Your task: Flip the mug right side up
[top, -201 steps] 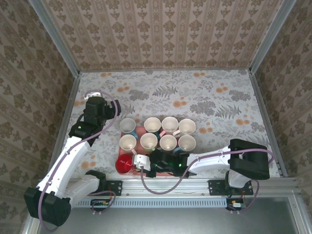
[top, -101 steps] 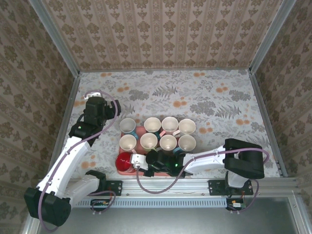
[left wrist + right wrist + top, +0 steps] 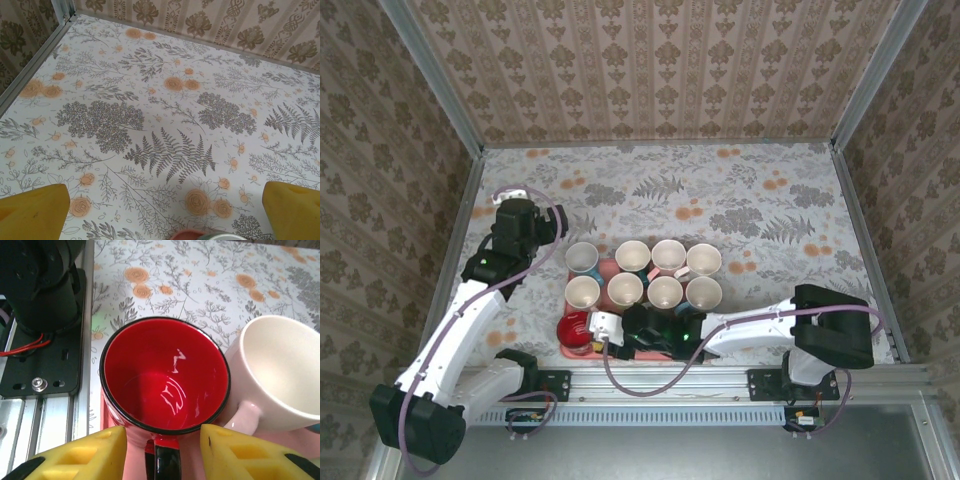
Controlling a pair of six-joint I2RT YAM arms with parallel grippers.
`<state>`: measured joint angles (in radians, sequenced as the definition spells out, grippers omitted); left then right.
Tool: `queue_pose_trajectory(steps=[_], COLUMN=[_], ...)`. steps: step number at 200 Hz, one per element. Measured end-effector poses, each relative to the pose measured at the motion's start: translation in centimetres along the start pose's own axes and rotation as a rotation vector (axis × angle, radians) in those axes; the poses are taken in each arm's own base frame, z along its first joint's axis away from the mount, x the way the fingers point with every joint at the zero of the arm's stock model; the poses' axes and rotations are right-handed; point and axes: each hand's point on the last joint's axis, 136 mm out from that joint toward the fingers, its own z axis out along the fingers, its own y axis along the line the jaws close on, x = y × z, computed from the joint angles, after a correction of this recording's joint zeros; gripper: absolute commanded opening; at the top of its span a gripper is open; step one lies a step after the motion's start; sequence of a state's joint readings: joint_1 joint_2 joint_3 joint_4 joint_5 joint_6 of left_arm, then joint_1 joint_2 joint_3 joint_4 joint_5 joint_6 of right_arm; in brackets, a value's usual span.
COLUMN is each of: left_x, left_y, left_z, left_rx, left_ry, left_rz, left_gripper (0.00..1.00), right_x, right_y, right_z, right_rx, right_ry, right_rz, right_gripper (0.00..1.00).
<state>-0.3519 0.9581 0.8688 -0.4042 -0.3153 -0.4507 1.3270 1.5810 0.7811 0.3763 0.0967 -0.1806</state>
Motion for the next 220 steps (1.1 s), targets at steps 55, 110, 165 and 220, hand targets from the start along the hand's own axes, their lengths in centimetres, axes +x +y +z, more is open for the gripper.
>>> queue_pose_trajectory(steps=[55, 110, 165, 220], left_x=[0.3, 0.2, -1.9, -0.9], left_y=[-0.5, -2.7, -5.0, 4.0], left_z=[0.2, -0.3, 0.3, 5.4], left_rx=[0.029, 0.141, 0.253, -0.089], left_ry=[-0.008, 0.003, -0.122, -0.233], left_rz=[0.035, 0.044, 0.153, 0.229], left_gripper=[1.00, 1.00, 0.98, 1.00], right_x=[-4.6, -11.3, -10.1, 2.9], right_y=[-1.9, -9.4, -24.1, -36.1], right_z=[-4.2, -12.1, -21.2, -29.5], right_rx=[-0.051, -0.010, 0.555, 1.121], right_ry=[-0.104, -0.320, -0.378, -0.182], right_rz=[0.058, 0.251, 0.399, 0.547], right_gripper=[1.00, 1.00, 1.00, 1.00])
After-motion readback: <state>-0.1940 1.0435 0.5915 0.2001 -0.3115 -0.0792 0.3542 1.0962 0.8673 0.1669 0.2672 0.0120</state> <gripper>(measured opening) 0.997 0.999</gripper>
